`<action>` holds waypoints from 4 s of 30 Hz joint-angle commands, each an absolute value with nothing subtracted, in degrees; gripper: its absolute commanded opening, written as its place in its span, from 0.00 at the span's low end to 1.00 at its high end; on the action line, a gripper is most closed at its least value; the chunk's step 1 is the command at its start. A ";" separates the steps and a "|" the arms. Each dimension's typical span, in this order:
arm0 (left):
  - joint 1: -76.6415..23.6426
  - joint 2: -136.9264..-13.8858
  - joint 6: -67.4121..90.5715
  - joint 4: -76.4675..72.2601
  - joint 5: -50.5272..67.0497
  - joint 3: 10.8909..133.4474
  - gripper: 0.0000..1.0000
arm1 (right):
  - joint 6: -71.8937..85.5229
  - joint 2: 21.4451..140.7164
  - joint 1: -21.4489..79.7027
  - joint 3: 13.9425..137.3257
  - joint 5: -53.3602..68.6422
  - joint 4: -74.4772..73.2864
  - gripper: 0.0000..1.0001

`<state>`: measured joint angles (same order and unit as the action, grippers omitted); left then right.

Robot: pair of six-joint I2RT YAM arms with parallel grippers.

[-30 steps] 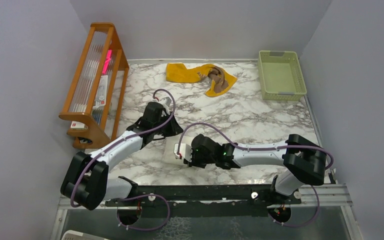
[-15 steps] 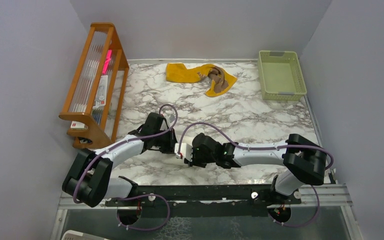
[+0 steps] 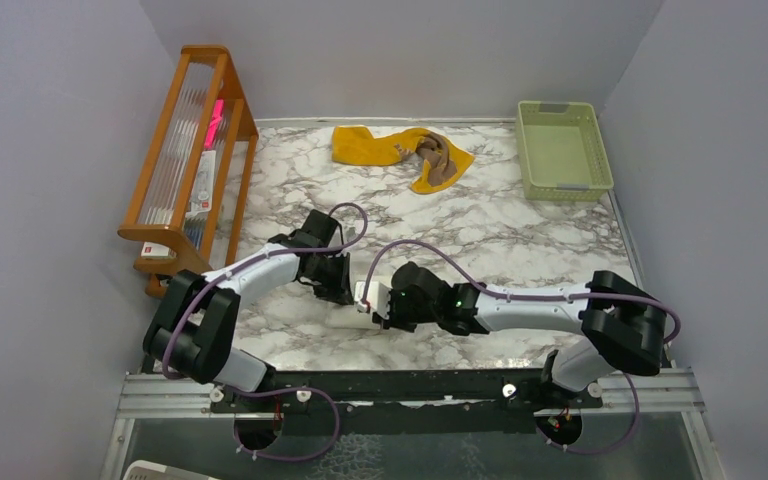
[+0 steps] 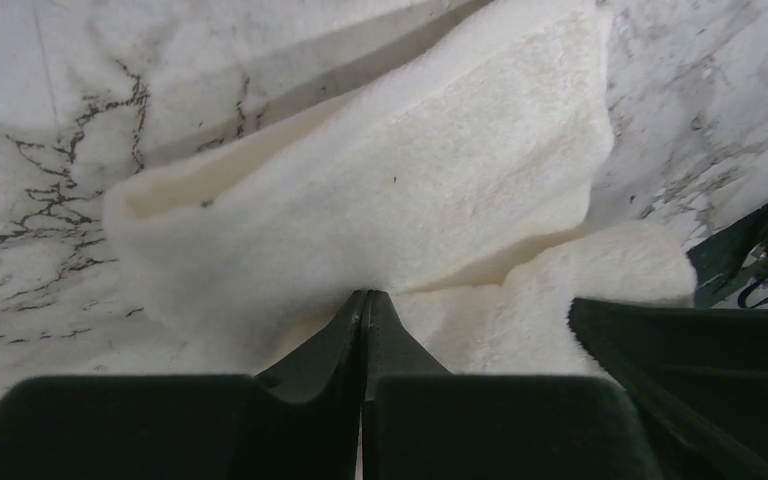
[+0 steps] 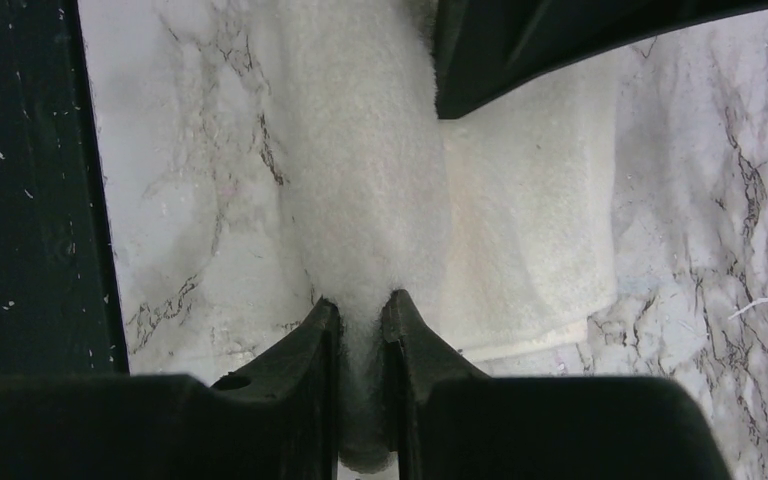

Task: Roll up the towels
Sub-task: Roll the towel at the center of the board.

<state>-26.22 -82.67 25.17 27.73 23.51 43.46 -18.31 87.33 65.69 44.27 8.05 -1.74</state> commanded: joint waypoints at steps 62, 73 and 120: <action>-21.32 -99.39 40.61 29.08 -6.54 60.22 0.00 | -4.42 106.32 55.95 56.96 43.86 -4.22 0.05; -14.78 -79.53 29.40 24.45 5.03 62.38 0.17 | 10.24 112.34 47.78 58.70 48.85 -4.26 0.05; -15.80 -66.38 49.33 -14.28 15.22 11.40 0.06 | -16.44 81.99 54.92 43.01 15.95 15.42 0.54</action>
